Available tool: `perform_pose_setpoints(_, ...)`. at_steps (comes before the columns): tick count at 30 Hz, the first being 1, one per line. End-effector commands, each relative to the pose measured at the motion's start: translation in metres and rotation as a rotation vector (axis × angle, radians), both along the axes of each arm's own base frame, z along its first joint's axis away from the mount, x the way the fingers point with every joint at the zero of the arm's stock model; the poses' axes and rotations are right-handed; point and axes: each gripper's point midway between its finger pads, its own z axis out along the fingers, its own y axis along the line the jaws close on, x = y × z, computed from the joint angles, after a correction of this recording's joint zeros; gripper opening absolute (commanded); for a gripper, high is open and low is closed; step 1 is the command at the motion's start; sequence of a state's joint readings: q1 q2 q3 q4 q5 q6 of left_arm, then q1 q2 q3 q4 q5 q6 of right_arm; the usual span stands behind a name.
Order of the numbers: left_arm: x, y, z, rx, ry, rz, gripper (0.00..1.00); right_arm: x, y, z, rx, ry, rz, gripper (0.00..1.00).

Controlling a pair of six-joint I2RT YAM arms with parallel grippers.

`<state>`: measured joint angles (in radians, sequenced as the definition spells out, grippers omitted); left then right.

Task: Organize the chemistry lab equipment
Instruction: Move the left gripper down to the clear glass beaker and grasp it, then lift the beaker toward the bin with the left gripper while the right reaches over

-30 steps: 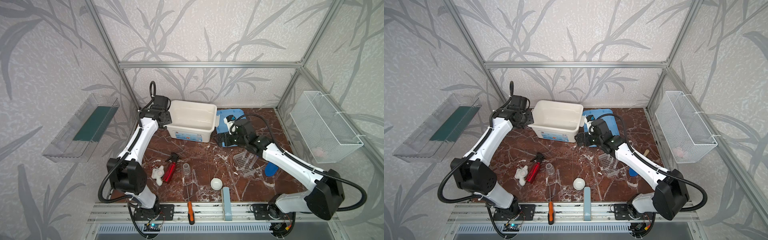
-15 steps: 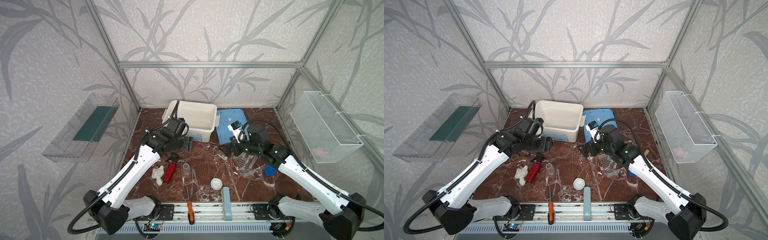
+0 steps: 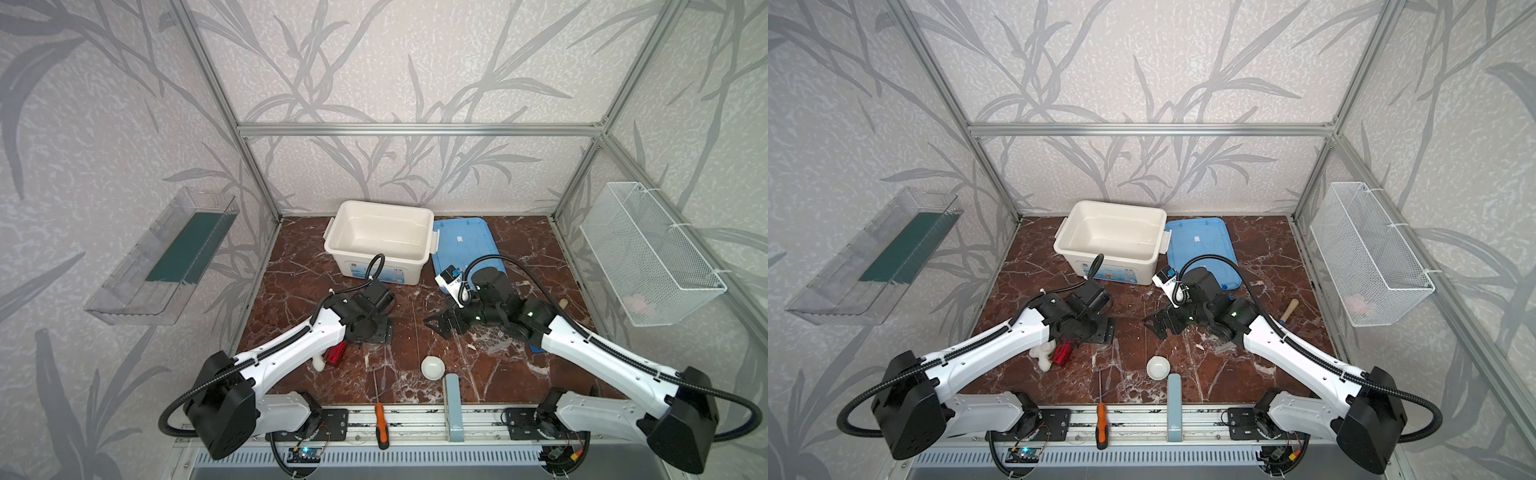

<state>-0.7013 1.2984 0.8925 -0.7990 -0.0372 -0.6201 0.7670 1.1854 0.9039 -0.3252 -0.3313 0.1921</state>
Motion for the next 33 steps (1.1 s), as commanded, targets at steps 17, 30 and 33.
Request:
perform_pose_setpoints(17, 0.013, 0.008, -0.057, 0.069, -0.006, 0.120, 0.57, 0.000, 0.006, -0.014, -0.026, 0.013, -0.005, 0.99)
perform_pose_setpoints(30, 0.021, -0.001, 0.002, -0.009, -0.081, 0.101, 0.31, 0.011, 0.006, 0.002, -0.020, -0.024, -0.062, 0.99)
perform_pose_setpoints(33, 0.037, -0.005, 0.053, -0.045, -0.210, 0.063, 0.30, 0.019, 0.007, 0.024, 0.029, -0.074, -0.102, 0.99)
